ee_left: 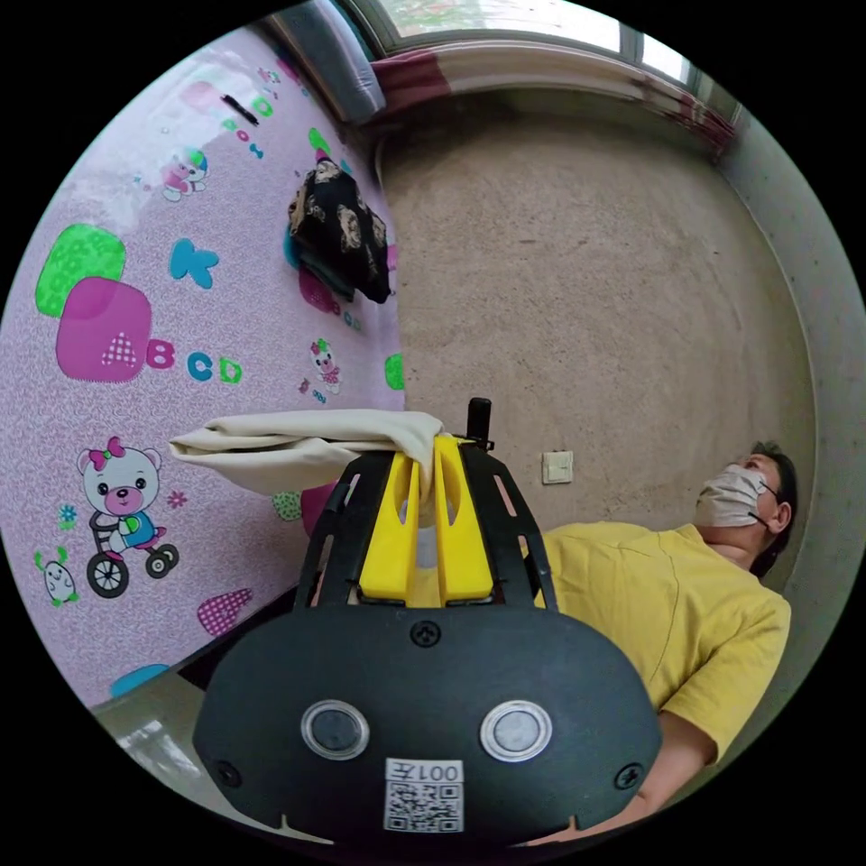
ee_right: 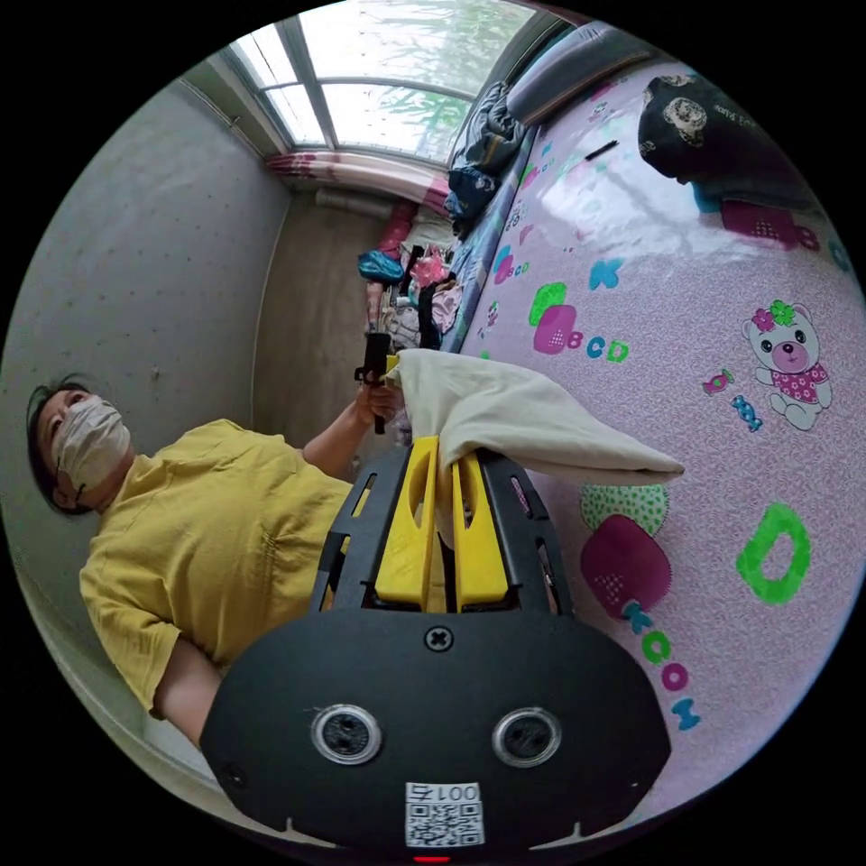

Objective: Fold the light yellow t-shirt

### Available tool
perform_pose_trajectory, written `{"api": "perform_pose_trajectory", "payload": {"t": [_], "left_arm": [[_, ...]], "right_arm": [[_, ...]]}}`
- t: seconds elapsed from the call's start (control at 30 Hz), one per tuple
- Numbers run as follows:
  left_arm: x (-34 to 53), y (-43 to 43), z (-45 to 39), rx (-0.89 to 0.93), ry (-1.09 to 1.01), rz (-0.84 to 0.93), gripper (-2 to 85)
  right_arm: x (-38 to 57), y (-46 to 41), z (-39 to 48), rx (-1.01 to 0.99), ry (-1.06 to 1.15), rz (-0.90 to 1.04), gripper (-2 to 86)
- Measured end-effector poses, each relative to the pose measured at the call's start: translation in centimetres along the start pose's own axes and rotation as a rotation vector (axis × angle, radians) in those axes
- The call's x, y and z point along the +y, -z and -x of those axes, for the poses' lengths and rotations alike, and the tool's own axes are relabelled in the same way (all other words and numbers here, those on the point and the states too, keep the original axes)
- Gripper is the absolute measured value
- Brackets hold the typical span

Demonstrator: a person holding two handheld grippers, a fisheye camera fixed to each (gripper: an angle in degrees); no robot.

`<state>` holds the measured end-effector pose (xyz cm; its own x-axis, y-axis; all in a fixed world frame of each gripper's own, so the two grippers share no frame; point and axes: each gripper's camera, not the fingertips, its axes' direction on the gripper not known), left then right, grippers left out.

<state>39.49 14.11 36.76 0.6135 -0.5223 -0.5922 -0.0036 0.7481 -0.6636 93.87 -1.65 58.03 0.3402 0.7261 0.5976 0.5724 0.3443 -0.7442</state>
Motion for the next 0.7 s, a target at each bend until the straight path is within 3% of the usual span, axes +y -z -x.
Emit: {"api": "perform_pose_trajectory", "payload": {"t": [0.47,0.7], "left_arm": [[-7.2,-1.6,-3.0,-0.024,0.085,-0.03,-1.1],[-20.4,-1.9,-4.2,-0.023,0.027,-0.029,-0.9]], "right_arm": [[3.6,7.5,-5.2,0.003,-0.029,0.007,0.1],[-1.6,12.3,-6.5,0.1,-0.018,-0.106,0.1]]}}
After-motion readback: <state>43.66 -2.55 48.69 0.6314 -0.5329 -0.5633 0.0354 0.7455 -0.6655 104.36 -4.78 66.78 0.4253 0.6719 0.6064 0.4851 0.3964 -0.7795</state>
